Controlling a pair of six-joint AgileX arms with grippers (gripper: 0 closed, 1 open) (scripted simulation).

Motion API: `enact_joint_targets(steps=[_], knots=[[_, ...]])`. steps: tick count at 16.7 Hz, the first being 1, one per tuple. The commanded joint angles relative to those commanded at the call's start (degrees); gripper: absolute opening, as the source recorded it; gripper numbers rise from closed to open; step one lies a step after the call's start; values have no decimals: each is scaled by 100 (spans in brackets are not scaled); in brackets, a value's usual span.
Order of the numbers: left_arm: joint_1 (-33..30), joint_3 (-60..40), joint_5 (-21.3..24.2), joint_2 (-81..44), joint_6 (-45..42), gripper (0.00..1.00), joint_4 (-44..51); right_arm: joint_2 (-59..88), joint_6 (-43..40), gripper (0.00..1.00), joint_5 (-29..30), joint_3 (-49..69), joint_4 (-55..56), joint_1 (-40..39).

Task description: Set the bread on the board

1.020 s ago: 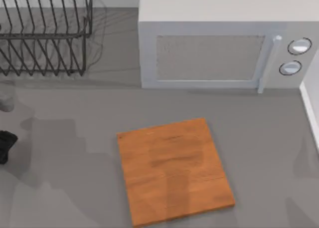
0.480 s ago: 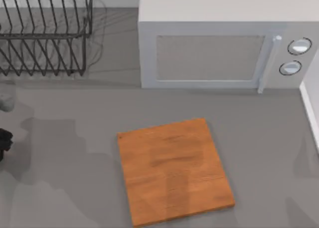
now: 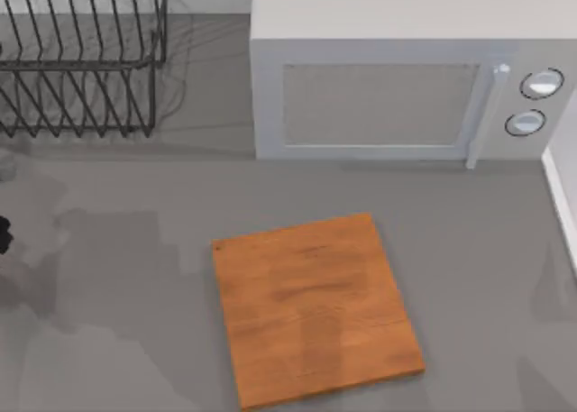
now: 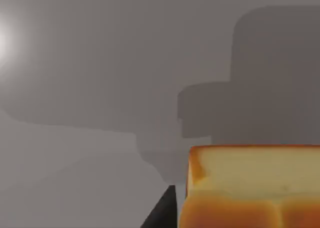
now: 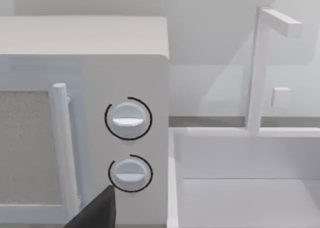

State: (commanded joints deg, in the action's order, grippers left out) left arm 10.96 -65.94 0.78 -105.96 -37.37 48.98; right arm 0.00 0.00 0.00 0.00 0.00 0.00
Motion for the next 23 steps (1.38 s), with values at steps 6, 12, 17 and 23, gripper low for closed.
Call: enact_joint_targets(steps=[6, 12, 17, 23], knots=[[-8, -874, -5, 552, 36, 0, 1471, 0, 0, 100, 0, 0, 0, 0], [-8, -924, -8, 583, 40, 0, 1533, 0, 0, 100, 0, 0, 0, 0], [-729, -1303, -22, 215, 938, 0, 1612, 0, 0, 100, 0, 0, 0, 0], [-2631, -2014, -34, -592, 3710, 0, 1753, 0, 0, 100, 0, 0, 0, 0]])
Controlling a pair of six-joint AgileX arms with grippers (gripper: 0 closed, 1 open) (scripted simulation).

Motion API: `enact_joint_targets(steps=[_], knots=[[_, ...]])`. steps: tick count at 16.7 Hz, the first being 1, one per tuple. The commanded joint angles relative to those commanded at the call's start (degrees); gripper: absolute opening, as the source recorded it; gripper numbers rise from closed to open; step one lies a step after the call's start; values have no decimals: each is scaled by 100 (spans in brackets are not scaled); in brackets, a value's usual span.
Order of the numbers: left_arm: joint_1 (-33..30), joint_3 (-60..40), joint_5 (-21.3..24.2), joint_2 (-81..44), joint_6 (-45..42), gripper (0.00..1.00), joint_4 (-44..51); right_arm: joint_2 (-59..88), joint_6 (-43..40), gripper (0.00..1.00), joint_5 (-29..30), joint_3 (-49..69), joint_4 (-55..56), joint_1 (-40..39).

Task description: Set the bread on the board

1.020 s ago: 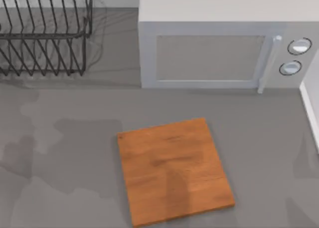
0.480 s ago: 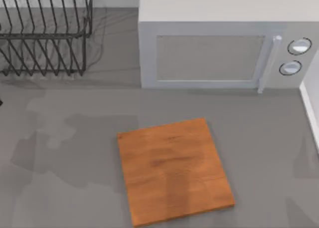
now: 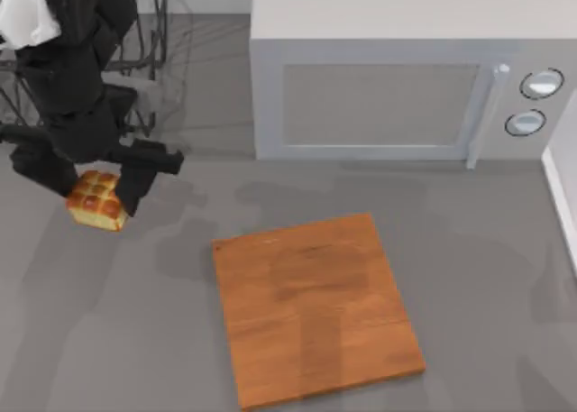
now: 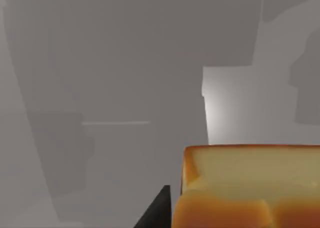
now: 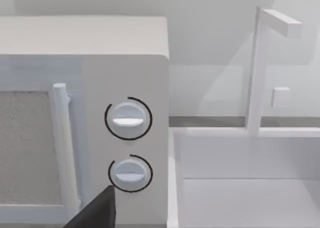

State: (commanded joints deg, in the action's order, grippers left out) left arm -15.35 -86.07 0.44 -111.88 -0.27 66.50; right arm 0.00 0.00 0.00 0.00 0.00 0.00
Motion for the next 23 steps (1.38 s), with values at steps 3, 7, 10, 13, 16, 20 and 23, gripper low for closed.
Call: enact_joint_targets(steps=[3, 7, 10, 13, 16, 20, 23], knots=[[-1084, -339, 7, -384, 1769, 0, 33, 0, 0, 100, 0, 0, 0, 0], [-2351, -714, -17, -694, 3646, 0, -34, 0, 0, 100, 0, 0, 0, 0], [-2981, -882, -57, -770, 4430, 0, -124, 0, 0, 100, 0, 0, 0, 0], [-3184, -929, -76, -779, 4660, 0, -164, 0, 0, 100, 0, 0, 0, 0], [-3184, -929, -76, -779, 4660, 0, -164, 0, 0, 100, 0, 0, 0, 0], [-3162, -864, -71, -777, 4649, 0, -222, 0, 0, 100, 0, 0, 0, 0], [-3169, -743, -71, -819, 4641, 0, -393, 0, 0, 100, 0, 0, 0, 0]])
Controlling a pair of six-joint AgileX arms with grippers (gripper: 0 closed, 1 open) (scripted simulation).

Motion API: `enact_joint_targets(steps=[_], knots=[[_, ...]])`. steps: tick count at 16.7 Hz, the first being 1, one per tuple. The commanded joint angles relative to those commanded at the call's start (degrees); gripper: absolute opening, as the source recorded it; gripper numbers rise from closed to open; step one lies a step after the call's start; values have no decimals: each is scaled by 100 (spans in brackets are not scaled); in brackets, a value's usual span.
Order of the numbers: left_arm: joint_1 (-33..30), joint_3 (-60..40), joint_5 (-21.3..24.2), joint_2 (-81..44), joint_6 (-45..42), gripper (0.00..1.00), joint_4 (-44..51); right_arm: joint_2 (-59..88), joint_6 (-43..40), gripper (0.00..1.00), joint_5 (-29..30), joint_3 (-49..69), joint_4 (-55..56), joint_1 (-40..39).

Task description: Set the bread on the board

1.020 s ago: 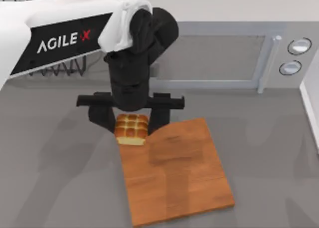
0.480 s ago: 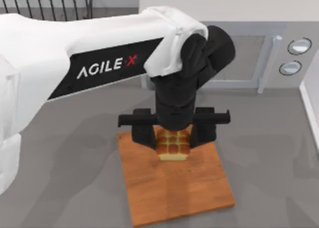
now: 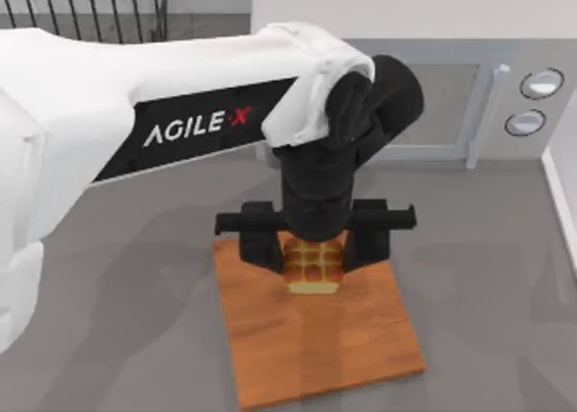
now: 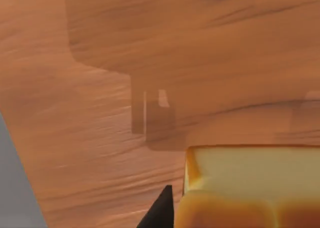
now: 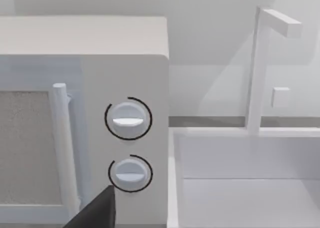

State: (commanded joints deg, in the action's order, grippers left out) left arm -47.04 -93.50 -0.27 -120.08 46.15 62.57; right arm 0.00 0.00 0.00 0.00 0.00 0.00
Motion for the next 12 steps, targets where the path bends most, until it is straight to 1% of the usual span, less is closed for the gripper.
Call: enact_joint_targets(steps=[12], knots=[[-13, 441, -2, -187, 13, 0, -669, 0, 0, 100, 0, 0, 0, 0]])
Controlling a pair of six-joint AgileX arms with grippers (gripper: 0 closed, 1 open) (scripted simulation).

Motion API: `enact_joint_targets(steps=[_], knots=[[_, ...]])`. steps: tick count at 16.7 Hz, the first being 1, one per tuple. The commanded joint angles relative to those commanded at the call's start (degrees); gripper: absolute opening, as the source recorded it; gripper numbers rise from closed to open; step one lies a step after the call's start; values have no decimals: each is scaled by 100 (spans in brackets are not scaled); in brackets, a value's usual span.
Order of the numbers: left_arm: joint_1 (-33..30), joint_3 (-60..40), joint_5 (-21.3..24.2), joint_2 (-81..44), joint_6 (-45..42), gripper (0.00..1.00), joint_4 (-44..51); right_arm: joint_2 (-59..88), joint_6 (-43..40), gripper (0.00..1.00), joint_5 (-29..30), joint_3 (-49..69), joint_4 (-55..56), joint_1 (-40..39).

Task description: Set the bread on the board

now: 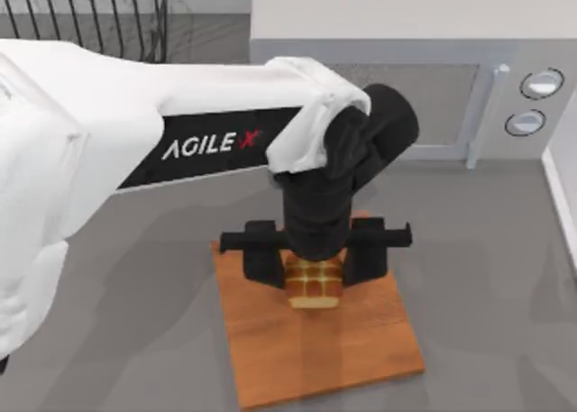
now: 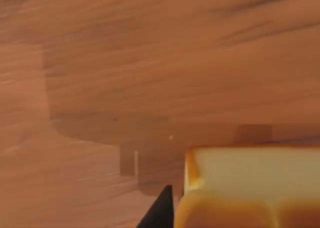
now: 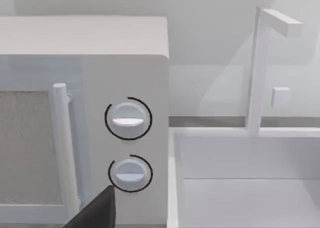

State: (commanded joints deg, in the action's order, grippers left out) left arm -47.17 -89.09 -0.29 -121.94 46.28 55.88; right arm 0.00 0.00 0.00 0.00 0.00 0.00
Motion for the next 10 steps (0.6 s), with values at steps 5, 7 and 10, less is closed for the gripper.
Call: enact_joint_targets(steps=[5, 7, 10], knots=[[0, 30, -1, -29, 0, 0, -16, 0, 0, 100, 0, 0, 0, 0], [0, 30, -1, -29, 0, 15, -16, 0, 0, 100, 0, 0, 0, 0], [0, 30, -1, -29, 0, 38, -16, 0, 0, 100, 0, 0, 0, 0]])
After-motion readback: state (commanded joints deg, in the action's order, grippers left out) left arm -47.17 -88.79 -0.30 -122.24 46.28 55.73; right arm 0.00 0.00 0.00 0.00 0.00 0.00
